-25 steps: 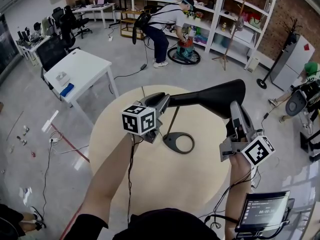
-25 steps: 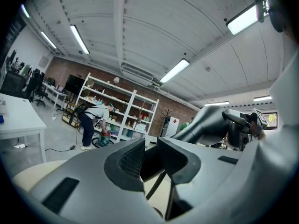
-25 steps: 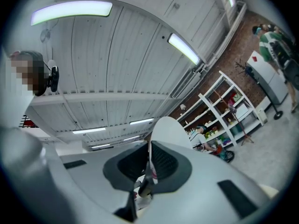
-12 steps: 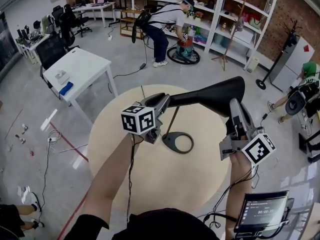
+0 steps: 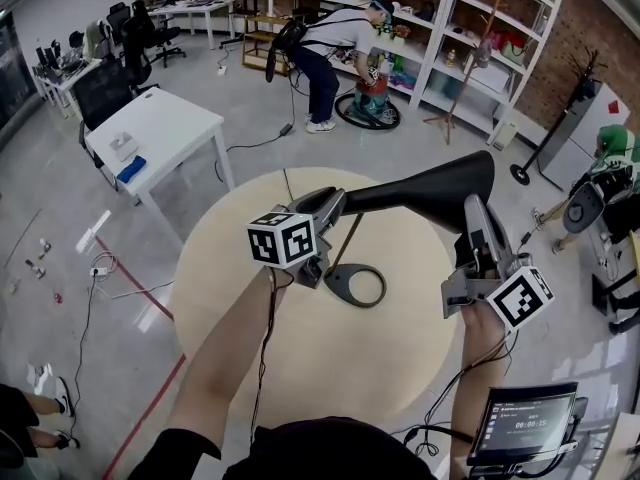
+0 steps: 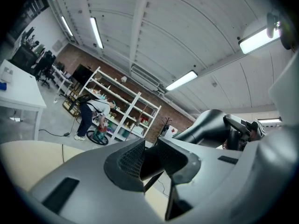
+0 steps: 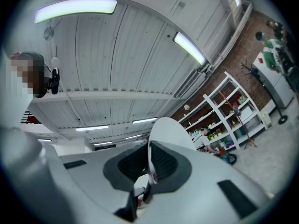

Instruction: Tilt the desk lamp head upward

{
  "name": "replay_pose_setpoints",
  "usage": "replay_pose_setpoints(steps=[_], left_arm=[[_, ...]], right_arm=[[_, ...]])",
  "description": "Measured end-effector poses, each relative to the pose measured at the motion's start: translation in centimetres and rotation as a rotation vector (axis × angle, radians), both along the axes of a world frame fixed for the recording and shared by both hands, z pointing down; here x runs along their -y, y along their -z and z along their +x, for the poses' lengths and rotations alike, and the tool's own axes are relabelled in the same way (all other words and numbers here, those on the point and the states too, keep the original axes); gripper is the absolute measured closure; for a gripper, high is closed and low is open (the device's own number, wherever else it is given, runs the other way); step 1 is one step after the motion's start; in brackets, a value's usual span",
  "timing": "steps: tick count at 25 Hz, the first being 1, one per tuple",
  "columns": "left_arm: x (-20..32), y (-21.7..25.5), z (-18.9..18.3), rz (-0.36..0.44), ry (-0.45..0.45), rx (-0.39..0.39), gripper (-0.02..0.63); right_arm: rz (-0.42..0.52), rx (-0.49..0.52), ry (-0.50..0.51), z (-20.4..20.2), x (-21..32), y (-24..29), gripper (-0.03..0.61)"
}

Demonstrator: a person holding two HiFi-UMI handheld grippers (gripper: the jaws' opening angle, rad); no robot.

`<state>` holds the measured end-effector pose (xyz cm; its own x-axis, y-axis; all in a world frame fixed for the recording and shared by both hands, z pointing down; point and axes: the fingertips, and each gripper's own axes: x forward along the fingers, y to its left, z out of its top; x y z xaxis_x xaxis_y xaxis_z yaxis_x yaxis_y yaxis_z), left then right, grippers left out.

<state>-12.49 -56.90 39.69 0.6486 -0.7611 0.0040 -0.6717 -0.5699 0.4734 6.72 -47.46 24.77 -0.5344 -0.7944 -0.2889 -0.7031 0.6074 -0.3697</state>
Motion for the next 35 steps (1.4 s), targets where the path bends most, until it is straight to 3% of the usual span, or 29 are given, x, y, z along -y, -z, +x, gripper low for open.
replay_pose_setpoints(steps=[23, 35], left_arm=[[0.2, -0.5, 0.2, -0.025, 0.004, -0.074, 0.526], [0.4, -0.4, 0.1, -0.010, 0.003, -0.040, 0.525]], right_arm=[[0.023, -0.074, -0.018, -0.9, 0.4, 1.3, 0.555], [0.033, -0.065, -0.011, -1.0, 0.4, 1.1, 0.555]])
